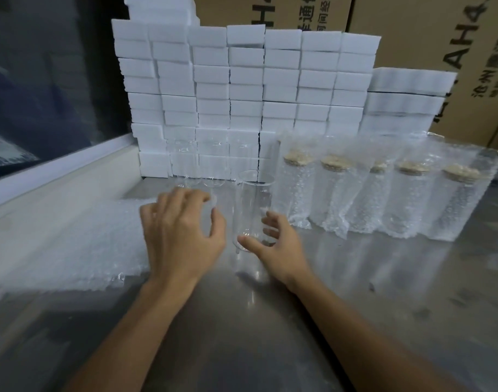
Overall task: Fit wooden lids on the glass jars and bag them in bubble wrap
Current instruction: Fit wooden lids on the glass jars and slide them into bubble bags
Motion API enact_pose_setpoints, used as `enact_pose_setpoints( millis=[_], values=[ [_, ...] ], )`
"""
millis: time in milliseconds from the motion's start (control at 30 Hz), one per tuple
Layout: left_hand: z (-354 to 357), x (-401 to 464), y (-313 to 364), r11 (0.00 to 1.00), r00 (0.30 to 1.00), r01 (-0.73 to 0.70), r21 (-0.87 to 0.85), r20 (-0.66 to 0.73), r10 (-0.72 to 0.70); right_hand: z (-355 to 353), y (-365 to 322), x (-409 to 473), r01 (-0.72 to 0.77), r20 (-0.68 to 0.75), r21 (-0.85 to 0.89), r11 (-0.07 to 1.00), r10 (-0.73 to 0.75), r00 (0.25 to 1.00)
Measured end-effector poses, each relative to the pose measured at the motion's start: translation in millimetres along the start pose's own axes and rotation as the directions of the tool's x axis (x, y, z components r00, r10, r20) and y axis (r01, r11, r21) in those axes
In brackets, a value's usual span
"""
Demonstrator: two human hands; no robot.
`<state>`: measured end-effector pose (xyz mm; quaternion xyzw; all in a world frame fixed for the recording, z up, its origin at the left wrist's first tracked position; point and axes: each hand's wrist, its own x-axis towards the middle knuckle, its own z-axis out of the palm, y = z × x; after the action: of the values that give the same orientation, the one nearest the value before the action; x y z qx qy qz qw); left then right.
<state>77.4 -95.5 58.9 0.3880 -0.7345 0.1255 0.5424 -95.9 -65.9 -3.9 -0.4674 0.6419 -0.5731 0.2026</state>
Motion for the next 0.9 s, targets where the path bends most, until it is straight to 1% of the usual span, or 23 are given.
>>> enact_pose_setpoints(
  millis=[33,67,133,167,200,300,400,467,533,600,633,733,800,833,900],
  values=[
    [1,0,-6,0.994,0.993,0.074,0.081,0.091,-0.081,-2,-1,-4,0.001,-0.002,-0.003,1.0,-0.001,1.0],
    [3,-1,-11,0.977,0.966,0.143,0.16,0.194,-0.173,-3,-2,-8,0.003,-0.006,-0.009,1.0,-0.003,1.0],
    [5,-3,-16,0.927,0.872,0.232,0.294,0.359,-0.332,-6,-3,-15,0.006,-0.015,-0.035,0.999,-0.006,1.0],
    [7,-5,-18,0.909,0.841,0.24,0.339,0.396,-0.37,-7,-3,-18,0.007,-0.016,-0.052,0.999,-0.008,1.0],
    [9,-7,-21,0.901,0.835,0.23,0.367,0.402,-0.377,-8,-4,-20,0.009,-0.014,-0.071,0.997,-0.01,1.0],
    [13,-10,-25,0.897,0.865,0.201,0.393,0.36,-0.351,-11,-5,-25,0.008,-0.005,-0.125,0.992,-0.009,1.0],
    [16,-13,-27,0.911,0.911,0.194,0.364,0.277,-0.305,-10,-9,-29,0.027,-0.037,-0.101,0.995,-0.031,0.999],
    [15,-11,-25,0.949,0.958,0.173,0.264,0.179,-0.225,-10,-13,-32,0.114,-0.158,-0.056,0.992,-0.121,0.98],
    [14,-9,-20,0.987,0.996,0.076,0.14,0.036,-0.081,-12,-20,-36,0.23,-0.285,-0.03,0.973,-0.229,0.931],
    [12,-9,-9,0.995,0.994,-0.072,0.067,-0.074,0.077,-14,-26,-41,0.344,-0.302,-0.011,0.939,-0.331,0.894],
    [12,-10,-1,0.991,0.986,-0.131,0.041,-0.097,0.134,-15,-29,-44,0.391,-0.289,-0.012,0.92,-0.377,0.88],
    [12,-21,23,0.964,0.96,-0.262,-0.05,-0.115,0.255,-10,-37,-48,0.496,-0.2,-0.032,0.867,-0.492,0.847],
    [13,-27,33,0.943,0.948,-0.314,-0.113,-0.092,0.304,-3,-38,-49,0.52,-0.137,-0.071,0.851,-0.525,0.84],
    [14,-29,35,0.938,0.949,-0.316,-0.144,-0.072,0.308,-1,-37,-49,0.519,-0.13,-0.084,0.851,-0.525,0.841],
    [18,-31,35,0.94,0.966,-0.256,-0.225,-0.029,0.257,2,-37,-49,0.506,-0.167,-0.059,0.86,-0.509,0.845]
  ],
)
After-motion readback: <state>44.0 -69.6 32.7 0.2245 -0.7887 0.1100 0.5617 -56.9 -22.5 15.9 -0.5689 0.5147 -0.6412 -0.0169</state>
